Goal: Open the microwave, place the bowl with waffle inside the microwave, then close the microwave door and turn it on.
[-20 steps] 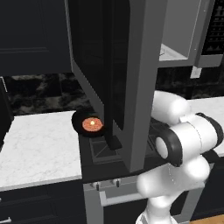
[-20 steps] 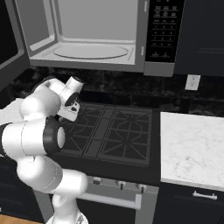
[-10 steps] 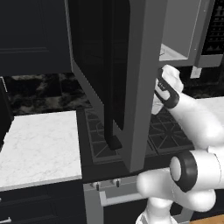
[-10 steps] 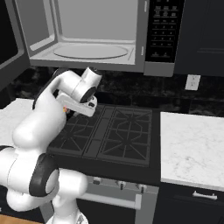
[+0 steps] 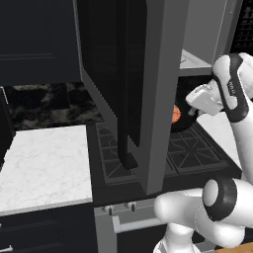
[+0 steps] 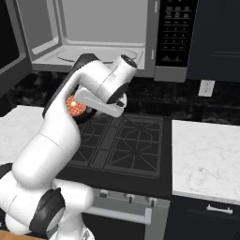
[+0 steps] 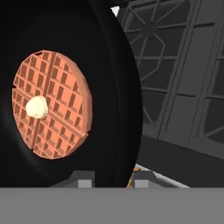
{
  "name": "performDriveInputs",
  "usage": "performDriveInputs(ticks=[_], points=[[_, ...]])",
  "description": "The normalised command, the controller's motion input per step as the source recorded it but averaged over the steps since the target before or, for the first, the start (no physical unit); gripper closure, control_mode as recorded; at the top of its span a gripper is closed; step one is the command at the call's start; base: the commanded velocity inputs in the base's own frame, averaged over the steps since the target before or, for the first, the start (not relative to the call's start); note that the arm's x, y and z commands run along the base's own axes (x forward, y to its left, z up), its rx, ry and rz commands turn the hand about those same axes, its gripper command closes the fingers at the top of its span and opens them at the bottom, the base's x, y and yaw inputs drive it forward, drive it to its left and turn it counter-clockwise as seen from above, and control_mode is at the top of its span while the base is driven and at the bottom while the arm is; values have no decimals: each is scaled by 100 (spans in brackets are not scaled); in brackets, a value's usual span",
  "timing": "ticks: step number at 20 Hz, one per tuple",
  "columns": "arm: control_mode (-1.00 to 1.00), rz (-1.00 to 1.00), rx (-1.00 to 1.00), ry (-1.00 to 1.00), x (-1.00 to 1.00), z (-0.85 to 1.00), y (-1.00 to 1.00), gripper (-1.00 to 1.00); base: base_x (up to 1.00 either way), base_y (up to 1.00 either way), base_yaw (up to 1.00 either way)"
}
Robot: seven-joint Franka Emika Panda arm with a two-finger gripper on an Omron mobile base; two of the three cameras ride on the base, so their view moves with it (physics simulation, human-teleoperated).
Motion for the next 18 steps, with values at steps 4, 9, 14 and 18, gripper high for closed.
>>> performDriveInputs(ticks=[4,9,14,18], points=[[-100,-2,10,-4,-41,100,-52,100,0,0,0],[-100,-15,11,-8,-1,100,4,100,0,0,0],[-100,-33,3,-12,39,82,65,100,0,0,0],[-100,-46,0,-6,62,35,81,100,0,0,0]])
